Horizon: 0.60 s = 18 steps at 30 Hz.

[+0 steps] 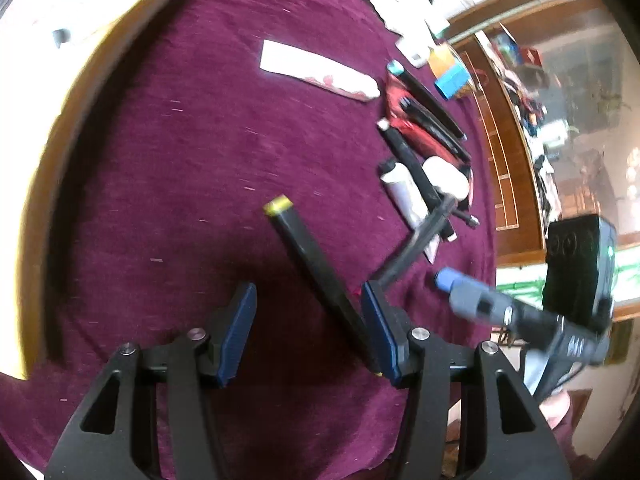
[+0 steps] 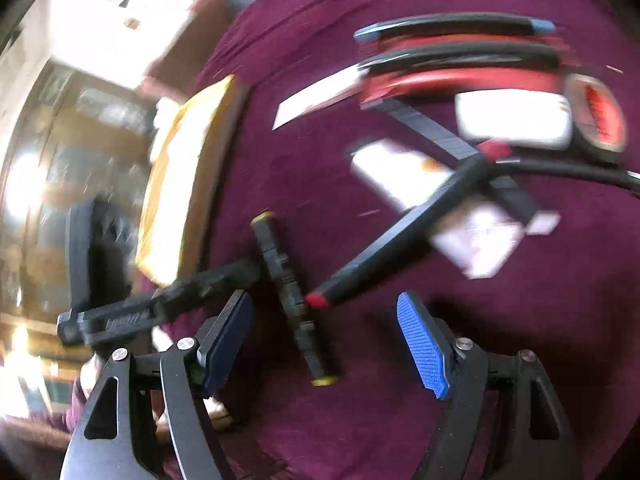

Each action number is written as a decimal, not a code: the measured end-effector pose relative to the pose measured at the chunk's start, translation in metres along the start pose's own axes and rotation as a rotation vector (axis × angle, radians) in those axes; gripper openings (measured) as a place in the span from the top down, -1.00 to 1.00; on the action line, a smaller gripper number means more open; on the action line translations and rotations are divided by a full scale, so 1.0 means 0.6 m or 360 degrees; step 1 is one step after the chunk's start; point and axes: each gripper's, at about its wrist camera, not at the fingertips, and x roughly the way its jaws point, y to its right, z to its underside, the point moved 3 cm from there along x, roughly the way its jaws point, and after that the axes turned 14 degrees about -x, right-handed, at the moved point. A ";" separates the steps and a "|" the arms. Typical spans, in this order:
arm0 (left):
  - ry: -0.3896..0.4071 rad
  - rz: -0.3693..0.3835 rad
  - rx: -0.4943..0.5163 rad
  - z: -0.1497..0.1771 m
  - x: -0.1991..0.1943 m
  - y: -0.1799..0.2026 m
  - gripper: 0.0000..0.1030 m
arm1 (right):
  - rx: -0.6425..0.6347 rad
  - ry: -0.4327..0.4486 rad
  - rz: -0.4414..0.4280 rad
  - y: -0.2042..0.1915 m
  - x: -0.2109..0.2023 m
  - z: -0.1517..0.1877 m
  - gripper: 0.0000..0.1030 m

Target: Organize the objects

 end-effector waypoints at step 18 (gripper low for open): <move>0.0211 -0.0357 0.0489 0.004 0.020 0.038 0.71 | 0.0157 0.0144 0.0120 0.040 -0.053 0.023 -0.38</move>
